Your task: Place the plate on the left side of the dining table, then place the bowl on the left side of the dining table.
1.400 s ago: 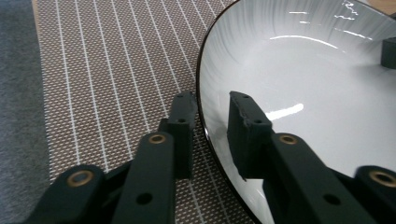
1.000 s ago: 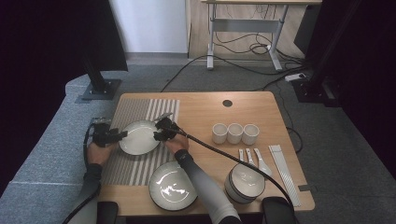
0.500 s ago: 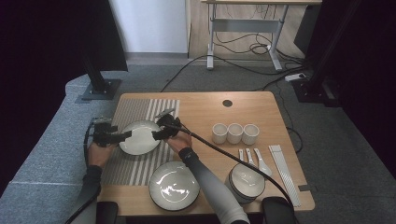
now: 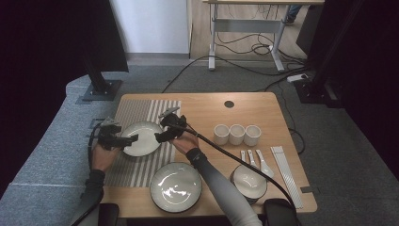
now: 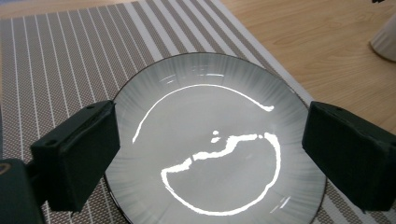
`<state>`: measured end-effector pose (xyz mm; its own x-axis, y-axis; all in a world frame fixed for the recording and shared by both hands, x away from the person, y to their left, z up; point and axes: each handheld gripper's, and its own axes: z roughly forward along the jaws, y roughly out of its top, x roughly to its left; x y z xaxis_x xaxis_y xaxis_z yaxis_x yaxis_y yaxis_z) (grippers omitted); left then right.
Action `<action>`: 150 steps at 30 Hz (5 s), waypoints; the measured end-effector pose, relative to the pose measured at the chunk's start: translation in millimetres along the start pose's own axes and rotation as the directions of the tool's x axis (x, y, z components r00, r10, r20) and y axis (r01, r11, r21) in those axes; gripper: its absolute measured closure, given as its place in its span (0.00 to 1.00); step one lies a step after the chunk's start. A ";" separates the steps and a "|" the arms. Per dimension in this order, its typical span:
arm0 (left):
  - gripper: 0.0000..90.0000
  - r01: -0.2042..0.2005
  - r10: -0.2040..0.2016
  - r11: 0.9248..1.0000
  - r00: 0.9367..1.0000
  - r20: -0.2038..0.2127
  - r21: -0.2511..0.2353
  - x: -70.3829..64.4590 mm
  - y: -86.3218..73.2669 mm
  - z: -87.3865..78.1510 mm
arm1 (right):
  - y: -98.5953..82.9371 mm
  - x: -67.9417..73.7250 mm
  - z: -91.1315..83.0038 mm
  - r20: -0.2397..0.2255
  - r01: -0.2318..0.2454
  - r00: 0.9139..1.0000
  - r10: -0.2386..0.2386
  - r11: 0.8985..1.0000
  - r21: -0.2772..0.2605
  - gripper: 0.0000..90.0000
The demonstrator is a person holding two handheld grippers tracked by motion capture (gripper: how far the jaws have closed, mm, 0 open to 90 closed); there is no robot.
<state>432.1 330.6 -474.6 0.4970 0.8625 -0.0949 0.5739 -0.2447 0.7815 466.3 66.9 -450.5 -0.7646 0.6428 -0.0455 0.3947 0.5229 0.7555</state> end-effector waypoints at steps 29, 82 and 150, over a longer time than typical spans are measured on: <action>0.00 -0.064 0.068 0.996 0.995 0.066 -0.058 -52.9 1.0 -23.5 | -31.2 -30.2 -115.9 0.084 0.056 0.995 -0.058 0.998 0.015 0.00; 0.01 -0.121 0.125 0.989 0.990 0.060 -0.080 -97.5 -71.9 -20.4 | -273.3 -120.9 -241.7 0.369 -0.353 0.838 0.402 0.915 -0.195 0.05; 0.02 -0.193 0.196 0.979 0.980 0.045 -0.064 -105.0 -79.4 -14.7 | -257.9 -95.7 -312.0 0.198 -0.446 0.872 0.447 0.893 -0.050 0.15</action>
<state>324.8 266.0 -517.6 0.6290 0.7767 0.0323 0.4246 -0.3780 0.8227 278.7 -304.2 -437.1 -0.3899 0.9052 0.1688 0.6682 0.1520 0.7283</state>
